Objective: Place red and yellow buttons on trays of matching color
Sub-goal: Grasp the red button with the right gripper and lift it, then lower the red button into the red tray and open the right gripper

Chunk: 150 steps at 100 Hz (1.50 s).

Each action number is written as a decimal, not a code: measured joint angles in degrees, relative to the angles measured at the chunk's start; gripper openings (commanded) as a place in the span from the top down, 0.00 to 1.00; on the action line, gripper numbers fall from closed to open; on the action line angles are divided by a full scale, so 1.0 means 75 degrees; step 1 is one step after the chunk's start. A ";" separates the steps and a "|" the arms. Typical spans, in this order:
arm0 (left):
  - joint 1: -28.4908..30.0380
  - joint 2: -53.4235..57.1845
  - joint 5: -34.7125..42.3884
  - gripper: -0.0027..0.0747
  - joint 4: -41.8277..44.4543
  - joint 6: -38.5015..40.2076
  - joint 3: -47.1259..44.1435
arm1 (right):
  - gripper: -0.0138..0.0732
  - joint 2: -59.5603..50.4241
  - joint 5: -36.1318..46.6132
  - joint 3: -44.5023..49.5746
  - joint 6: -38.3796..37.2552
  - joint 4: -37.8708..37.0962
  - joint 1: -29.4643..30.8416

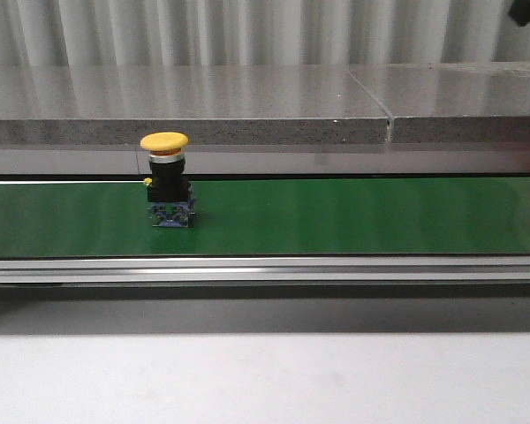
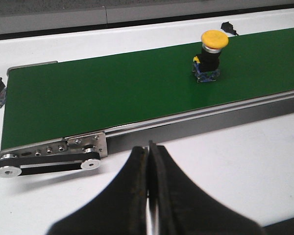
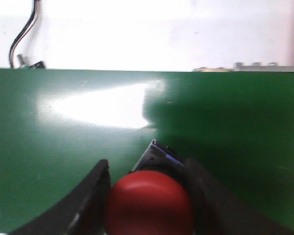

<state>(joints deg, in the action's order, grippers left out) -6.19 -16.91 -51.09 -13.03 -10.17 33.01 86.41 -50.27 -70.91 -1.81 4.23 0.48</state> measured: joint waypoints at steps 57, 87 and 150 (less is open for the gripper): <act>0.0000 0.0000 0.0000 0.99 0.0000 0.0000 0.0000 | 0.57 -0.0258 0.0171 -0.0437 -0.0268 -0.0052 0.3141; 0.0000 0.0000 0.0000 0.99 0.0000 0.0000 0.0000 | 0.57 0.0331 0.0757 -0.0736 -0.0581 0.0001 0.4100; 0.0000 0.0000 0.0000 0.99 0.0000 0.0000 0.0000 | 0.57 0.2845 0.1368 -0.2186 -0.0787 0.0968 0.4326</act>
<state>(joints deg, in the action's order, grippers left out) -6.19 -16.91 -51.09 -13.03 -10.17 33.01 107.75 -40.01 -87.31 -7.71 11.49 32.92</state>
